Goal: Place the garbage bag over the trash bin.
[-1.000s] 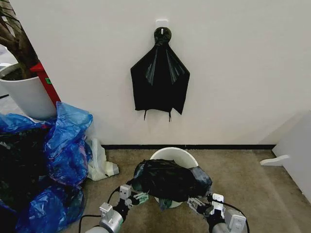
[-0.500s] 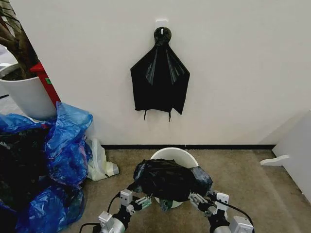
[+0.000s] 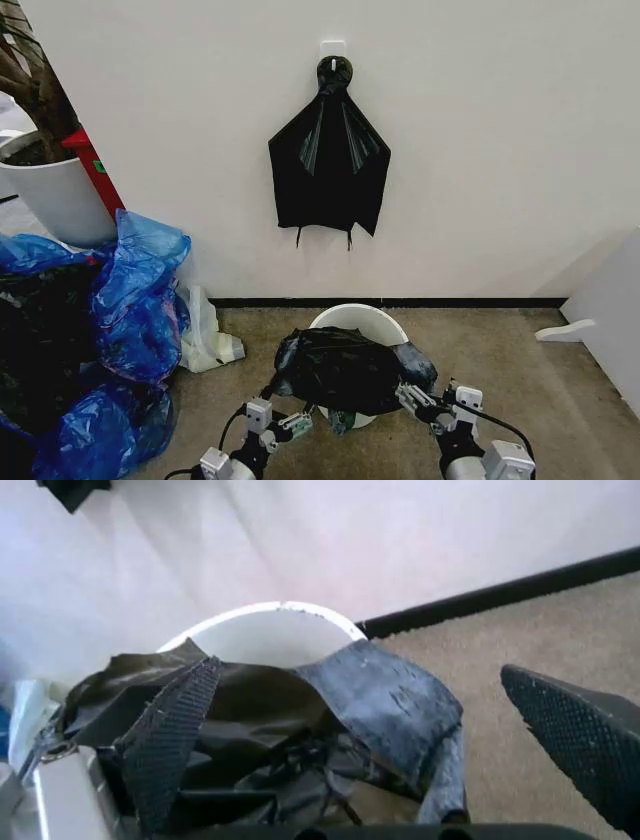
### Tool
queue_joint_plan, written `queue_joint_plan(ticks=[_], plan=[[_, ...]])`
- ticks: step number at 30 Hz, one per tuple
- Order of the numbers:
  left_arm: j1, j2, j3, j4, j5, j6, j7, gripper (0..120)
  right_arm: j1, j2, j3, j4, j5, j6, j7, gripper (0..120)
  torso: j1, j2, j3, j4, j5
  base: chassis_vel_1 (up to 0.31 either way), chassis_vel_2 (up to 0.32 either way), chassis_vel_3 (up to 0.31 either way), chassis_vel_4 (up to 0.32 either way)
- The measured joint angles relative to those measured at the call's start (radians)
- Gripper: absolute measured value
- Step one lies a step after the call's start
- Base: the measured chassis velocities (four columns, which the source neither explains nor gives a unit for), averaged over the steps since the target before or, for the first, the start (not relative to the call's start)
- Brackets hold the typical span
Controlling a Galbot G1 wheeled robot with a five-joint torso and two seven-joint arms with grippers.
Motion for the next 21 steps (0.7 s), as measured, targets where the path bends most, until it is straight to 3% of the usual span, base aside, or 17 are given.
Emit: queue_joint_plan(ticks=[6,10,12,15,17,20,21], plan=[[0.034,-0.009,-0.009,-0.046,0.018,-0.02,-0.064,100,0.02,-0.022,0.019,0.005,-0.004,0.022,-0.028,100,0.0,0.0,0.0,-0.0001,0.0001,0.0,0.0,0.0,0.0],[0.017,-0.028,-0.039,-0.108,-0.01,0.025,-0.117,100,0.113,-0.125,0.117,0.005,0.12,-0.023,-0.101,100,0.0,0.0,0.0,0.0,0.0003,0.0,0.0,0.0,0.0],[0.015,-0.031,-0.05,-0.121,-0.017,0.04,-0.118,100,0.125,-0.141,0.137,0.005,0.145,-0.038,-0.118,100,0.0,0.0,0.0,0.0002,0.0004,0.0,0.0,0.0,0.0],[-0.002,-0.037,-0.09,-0.189,-0.05,0.106,-0.13,100,0.116,-0.189,0.256,0.019,0.225,-0.105,-0.239,100,0.0,0.0,0.0,0.0002,0.0003,0.0,0.0,0.0,0.0],[-0.007,-0.037,-0.11,-0.233,-0.069,0.147,-0.121,100,0.098,-0.196,0.338,0.029,0.259,-0.139,-0.282,100,0.0,0.0,0.0,-0.001,0.0,0.0,0.0,0.0,0.0],[-0.005,-0.041,-0.13,-0.259,-0.094,0.178,-0.101,100,0.106,-0.202,0.407,0.034,0.306,-0.185,-0.302,100,0.0,0.0,0.0,-0.0005,0.0003,0.0,0.0,0.0,0.0],[-0.041,-0.02,-0.156,-0.266,-0.175,0.235,-0.104,100,0.236,-0.292,0.474,-0.029,0.471,-0.316,-0.323,100,0.0,0.0,0.0,-0.0006,0.0009,0.0,0.0,0.0,0.0]])
